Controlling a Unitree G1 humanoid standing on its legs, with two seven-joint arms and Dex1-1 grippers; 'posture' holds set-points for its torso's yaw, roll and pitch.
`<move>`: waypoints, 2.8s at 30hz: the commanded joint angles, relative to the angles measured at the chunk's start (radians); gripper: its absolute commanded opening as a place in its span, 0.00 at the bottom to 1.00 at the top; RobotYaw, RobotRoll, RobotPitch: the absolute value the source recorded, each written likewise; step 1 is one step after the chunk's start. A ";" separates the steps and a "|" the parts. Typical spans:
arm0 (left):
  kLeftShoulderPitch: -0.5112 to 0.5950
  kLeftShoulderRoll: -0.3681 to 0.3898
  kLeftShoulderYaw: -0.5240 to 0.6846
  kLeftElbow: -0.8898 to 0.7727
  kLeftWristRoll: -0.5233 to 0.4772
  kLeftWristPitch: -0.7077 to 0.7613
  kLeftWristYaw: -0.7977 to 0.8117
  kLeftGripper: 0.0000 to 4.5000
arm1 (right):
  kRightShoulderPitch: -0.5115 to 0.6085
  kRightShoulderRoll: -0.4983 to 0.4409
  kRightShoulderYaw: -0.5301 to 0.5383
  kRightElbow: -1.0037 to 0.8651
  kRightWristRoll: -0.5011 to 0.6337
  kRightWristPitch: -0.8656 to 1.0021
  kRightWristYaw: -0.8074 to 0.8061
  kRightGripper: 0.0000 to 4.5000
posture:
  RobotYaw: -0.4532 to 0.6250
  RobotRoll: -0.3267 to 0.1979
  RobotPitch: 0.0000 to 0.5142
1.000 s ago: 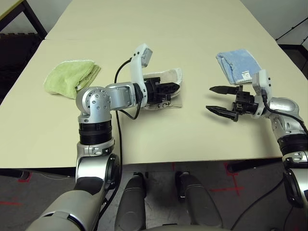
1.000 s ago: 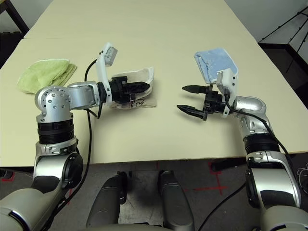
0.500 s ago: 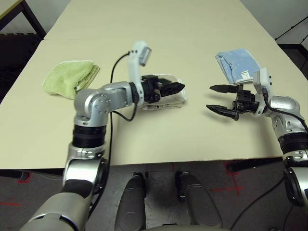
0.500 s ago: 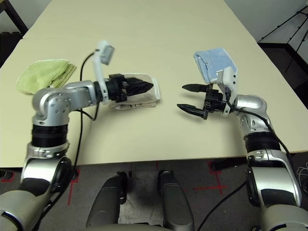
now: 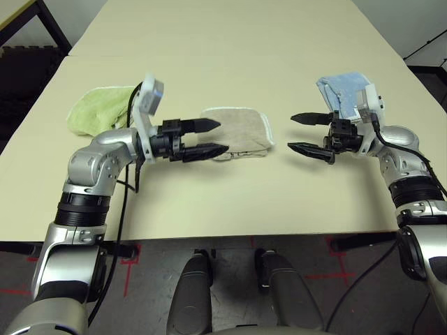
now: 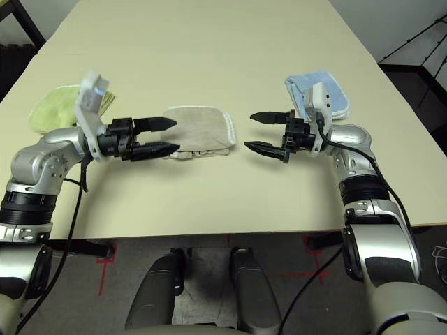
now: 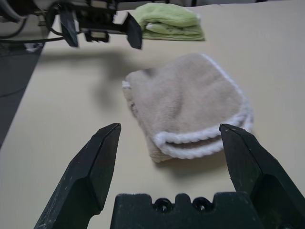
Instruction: Fold the towel and set it aside.
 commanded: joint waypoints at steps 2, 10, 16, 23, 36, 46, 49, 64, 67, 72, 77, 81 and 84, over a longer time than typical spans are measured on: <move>-0.023 -0.026 -0.016 0.042 0.046 -0.097 -0.050 1.00 | -0.011 0.011 0.007 0.017 -0.011 -0.030 0.018 0.88 | 0.46 0.62 0.36; -0.024 -0.039 -0.015 0.063 0.068 -0.156 -0.092 1.00 | -0.026 0.031 0.013 0.043 -0.027 -0.057 0.023 0.18 | 0.46 0.62 0.38; -0.046 -0.053 -0.013 0.130 0.101 -0.247 -0.119 1.00 | -0.031 0.041 0.012 0.045 -0.030 -0.055 0.031 0.01 | 0.45 0.62 0.38; -0.103 -0.081 0.004 0.247 0.121 -0.340 -0.136 0.53 | -0.039 0.058 0.013 0.049 -0.031 -0.056 0.030 0.00 | 0.45 0.62 0.38; -0.251 -0.150 0.017 0.474 0.169 -0.334 -0.051 0.01 | -0.146 0.170 0.045 0.156 -0.102 -0.062 -0.096 0.00 | 0.46 0.62 0.36; -0.331 -0.245 -0.009 0.775 0.326 -0.434 0.085 0.01 | -0.166 0.221 0.074 0.379 -0.220 -0.132 -0.241 0.00 | 0.48 0.62 0.34; -0.324 -0.236 -0.017 0.793 0.353 -0.458 0.046 0.01 | -0.158 0.218 0.066 0.407 -0.235 -0.129 -0.276 0.00 | 0.47 0.62 0.35; -0.287 -0.141 0.031 0.774 0.366 -0.486 -0.007 0.01 | -0.163 0.214 0.045 0.423 -0.236 -0.145 -0.317 0.00 | 0.48 0.62 0.34; -0.291 -0.125 0.043 0.760 0.358 -0.473 -0.003 0.01 | -0.182 0.201 0.032 0.415 -0.224 -0.145 -0.292 0.00 | 0.49 0.62 0.34; -0.319 -0.109 0.068 0.740 0.361 -0.489 0.045 0.01 | -0.226 0.192 -0.037 0.390 -0.152 -0.124 -0.244 0.00 | 0.49 0.62 0.33; -0.370 -0.120 0.140 0.722 0.303 -0.408 0.110 0.01 | -0.261 0.214 -0.076 0.392 -0.144 -0.116 -0.347 0.00 | 0.48 0.62 0.34; -0.377 -0.158 0.165 0.722 0.288 -0.350 0.176 0.01 | -0.262 0.259 -0.055 0.396 -0.169 -0.107 -0.406 0.00 | 0.49 0.62 0.34; -0.369 -0.196 0.167 0.732 0.290 -0.337 0.221 0.01 | -0.261 0.289 -0.034 0.416 -0.206 -0.105 -0.481 0.00 | 0.49 0.62 0.34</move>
